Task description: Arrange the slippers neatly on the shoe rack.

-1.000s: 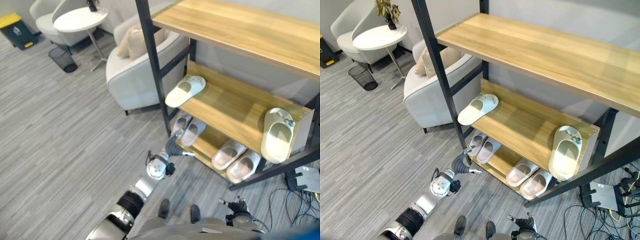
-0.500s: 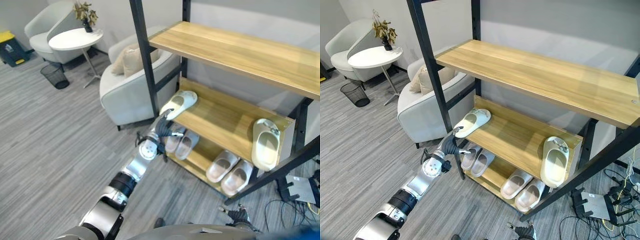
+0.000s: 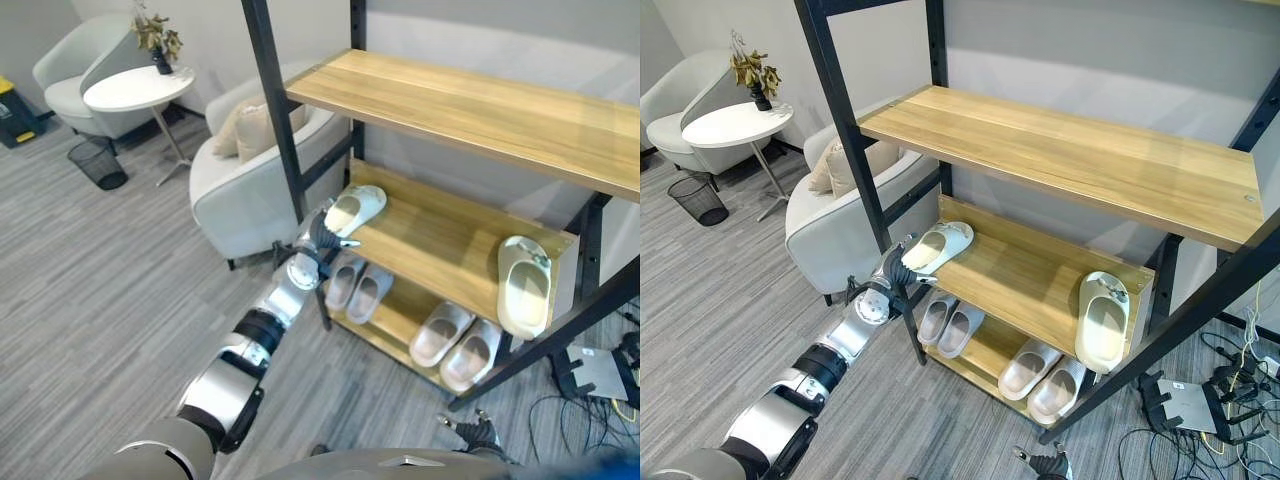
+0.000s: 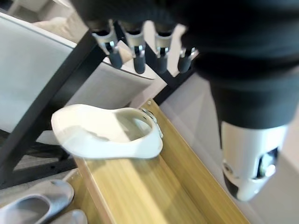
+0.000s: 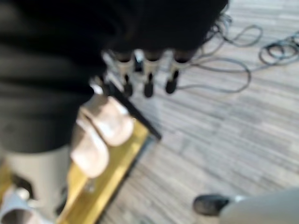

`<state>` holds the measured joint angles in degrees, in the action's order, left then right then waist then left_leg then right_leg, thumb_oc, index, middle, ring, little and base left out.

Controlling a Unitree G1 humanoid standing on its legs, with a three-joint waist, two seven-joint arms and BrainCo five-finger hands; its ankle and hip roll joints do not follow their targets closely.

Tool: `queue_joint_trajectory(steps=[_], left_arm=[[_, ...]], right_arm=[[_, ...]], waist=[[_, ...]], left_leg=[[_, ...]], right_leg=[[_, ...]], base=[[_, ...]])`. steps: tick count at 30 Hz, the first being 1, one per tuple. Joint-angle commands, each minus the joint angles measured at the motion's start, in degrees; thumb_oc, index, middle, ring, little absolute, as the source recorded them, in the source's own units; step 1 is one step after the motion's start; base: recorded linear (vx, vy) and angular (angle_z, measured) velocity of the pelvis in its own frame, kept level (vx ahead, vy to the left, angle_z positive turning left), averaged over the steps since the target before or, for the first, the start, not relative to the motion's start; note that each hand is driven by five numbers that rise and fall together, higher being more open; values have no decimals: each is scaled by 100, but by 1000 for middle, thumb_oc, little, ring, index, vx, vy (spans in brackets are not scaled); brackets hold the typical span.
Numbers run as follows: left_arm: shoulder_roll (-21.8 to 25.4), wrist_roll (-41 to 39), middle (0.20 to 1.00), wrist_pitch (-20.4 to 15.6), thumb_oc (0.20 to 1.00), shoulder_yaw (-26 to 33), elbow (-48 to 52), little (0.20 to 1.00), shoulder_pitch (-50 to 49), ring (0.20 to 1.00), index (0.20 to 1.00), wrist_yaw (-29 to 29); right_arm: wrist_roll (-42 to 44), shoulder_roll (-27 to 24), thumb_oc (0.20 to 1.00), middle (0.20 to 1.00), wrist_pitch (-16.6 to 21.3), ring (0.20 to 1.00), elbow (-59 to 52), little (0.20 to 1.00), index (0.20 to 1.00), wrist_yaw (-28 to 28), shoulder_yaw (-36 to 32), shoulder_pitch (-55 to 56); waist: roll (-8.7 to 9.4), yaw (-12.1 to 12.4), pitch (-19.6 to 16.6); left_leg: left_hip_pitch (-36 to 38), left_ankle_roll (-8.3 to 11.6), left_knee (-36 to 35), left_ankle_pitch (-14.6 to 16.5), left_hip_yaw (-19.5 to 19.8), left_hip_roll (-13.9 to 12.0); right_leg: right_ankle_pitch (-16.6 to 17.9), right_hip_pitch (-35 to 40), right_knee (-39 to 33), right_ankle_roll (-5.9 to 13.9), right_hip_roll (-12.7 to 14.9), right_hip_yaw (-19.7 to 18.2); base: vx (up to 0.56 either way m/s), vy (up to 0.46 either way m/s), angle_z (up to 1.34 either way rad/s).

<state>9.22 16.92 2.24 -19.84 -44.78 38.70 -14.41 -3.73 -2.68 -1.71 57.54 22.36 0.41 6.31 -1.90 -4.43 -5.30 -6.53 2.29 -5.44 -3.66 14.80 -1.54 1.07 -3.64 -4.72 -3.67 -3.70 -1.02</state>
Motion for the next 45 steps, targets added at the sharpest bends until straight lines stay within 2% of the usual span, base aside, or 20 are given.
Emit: queue_joint_trajectory(steps=[1,6,13,14,15,26,31,37,45], left_arm=[[-157,-34,1000,-249,1000,326,-776,1000,1306,1000,1000,-433],[-145,-114,1000,-285,1000,324,-1161,1000,1658,1000,1000,-572],[-179,-322,1000,-287,1000,450,-1307,1000,1708,1000,1000,-753],[-184,-315,1000,-289,1000,445,-1214,1000,1610,1000,1000,-755],[-681,-643,1000,-153,1000,1220,599,1000,-361,1000,1000,-673],[-658,-535,1000,-177,1000,1081,516,1000,-774,1000,1000,-734],[-654,-528,1000,-240,1000,1037,647,1000,-711,1000,1000,-663],[-701,-465,1000,-193,1000,964,899,1000,-182,1000,1000,-465],[-751,-384,1000,-144,1000,861,194,1000,583,1000,1000,-431]], right_arm=[[-330,36,1000,1000,-162,1000,514,1000,1000,33,-107,885],[-325,54,1000,1000,-131,1000,491,1000,1000,34,-93,720],[-206,259,1000,1000,-49,1000,-115,1000,1000,-79,49,656],[-263,239,1000,1000,-56,1000,-160,1000,1000,-44,137,655],[32,75,1000,1000,227,1000,404,1000,1000,-375,459,-1048],[10,49,1000,1000,246,1000,588,1000,1000,-296,438,-1052],[-28,-8,1000,1000,224,1000,641,1000,1000,-290,422,-1110],[-102,-61,1000,1000,187,1000,648,1000,1000,-326,420,-1159],[-271,-106,1000,1000,130,1000,854,1000,1000,-387,536,-1423]], waist=[[-246,-102,138],[-286,-136,191],[-301,-156,252],[-299,-139,247],[-386,101,430],[-519,104,307],[-576,88,348],[-631,79,466],[-739,38,622]], left_leg=[[186,-354,44,129,192,413],[72,-359,44,92,148,427],[8,-353,44,86,86,426],[33,-350,44,96,72,406],[164,-55,44,492,-181,-27],[348,-71,44,484,-175,-40],[323,-90,44,473,-206,-15],[214,-118,44,462,-245,32],[77,-151,44,452,-393,121]], right_leg=[[142,-138,81,205,231,-846],[168,-311,125,198,216,-853],[207,-417,150,189,161,-933],[196,-400,164,183,141,-949],[-606,-1291,1543,275,302,-569],[-666,-1192,1646,222,213,-575],[-635,-1231,1661,243,226,-564],[-584,-1442,1735,264,207,-629],[-482,-1684,1754,302,207,-797]], base=[[0,0,0],[-11,1,-2],[-6,-1,-9],[40,-18,-4],[40,-14,-4],[57,-1,-6],[13,15,-1],[-10,18,0],[-7,35,-3]])
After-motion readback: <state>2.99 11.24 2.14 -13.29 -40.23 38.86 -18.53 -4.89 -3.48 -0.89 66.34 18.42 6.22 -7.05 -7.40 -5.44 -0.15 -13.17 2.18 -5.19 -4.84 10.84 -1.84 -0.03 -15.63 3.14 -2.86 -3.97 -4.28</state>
